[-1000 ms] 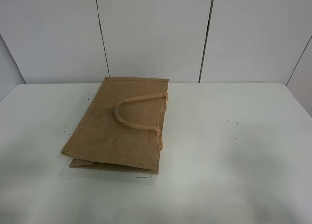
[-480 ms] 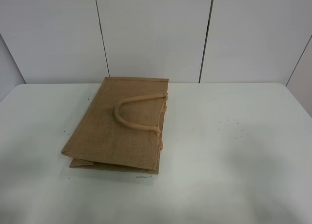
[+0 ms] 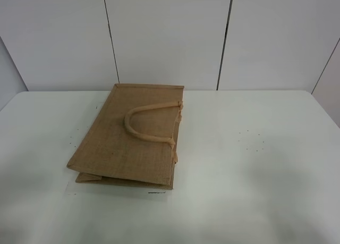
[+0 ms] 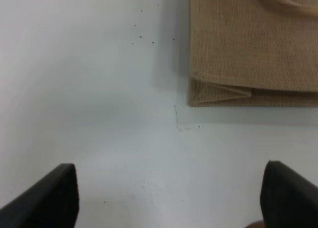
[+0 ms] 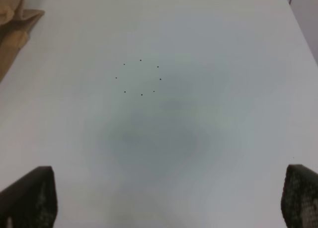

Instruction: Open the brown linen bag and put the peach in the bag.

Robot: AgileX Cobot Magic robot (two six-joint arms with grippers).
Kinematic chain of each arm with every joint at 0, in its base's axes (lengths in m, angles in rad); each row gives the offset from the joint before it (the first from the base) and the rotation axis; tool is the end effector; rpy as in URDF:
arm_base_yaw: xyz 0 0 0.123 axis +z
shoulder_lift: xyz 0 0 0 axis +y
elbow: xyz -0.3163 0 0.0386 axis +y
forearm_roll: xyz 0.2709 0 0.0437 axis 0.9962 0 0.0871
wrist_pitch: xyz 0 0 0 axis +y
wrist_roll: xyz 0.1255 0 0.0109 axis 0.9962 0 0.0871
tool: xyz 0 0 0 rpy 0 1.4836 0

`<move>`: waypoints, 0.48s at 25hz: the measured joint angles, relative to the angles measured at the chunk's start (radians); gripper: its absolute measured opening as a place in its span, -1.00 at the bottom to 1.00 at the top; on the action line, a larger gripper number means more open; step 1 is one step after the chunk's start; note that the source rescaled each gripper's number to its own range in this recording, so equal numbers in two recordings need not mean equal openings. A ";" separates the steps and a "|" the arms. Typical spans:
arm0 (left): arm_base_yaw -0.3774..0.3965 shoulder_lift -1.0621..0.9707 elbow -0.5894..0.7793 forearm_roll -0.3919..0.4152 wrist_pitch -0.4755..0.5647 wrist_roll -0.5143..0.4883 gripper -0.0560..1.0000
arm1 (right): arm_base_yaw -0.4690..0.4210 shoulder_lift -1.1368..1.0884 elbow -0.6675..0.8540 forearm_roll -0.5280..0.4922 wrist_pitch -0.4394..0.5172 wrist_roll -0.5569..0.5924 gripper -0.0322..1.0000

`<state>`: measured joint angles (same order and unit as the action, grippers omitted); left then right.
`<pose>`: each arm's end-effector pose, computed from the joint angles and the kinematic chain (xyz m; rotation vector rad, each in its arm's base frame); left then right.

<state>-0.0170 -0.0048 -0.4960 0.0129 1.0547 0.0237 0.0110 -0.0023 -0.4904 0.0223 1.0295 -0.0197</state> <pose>0.0127 0.0012 0.2717 0.0409 2.0371 0.0196 0.0150 0.0026 0.2727 -0.0315 2.0200 0.0211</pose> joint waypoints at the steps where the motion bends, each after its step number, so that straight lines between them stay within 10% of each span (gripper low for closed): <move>1: 0.000 0.000 0.000 0.000 0.000 0.000 1.00 | 0.000 0.000 0.000 0.000 0.000 0.000 1.00; 12: -0.028 0.000 0.000 0.000 0.000 0.000 1.00 | 0.000 0.000 0.000 0.000 0.000 0.000 1.00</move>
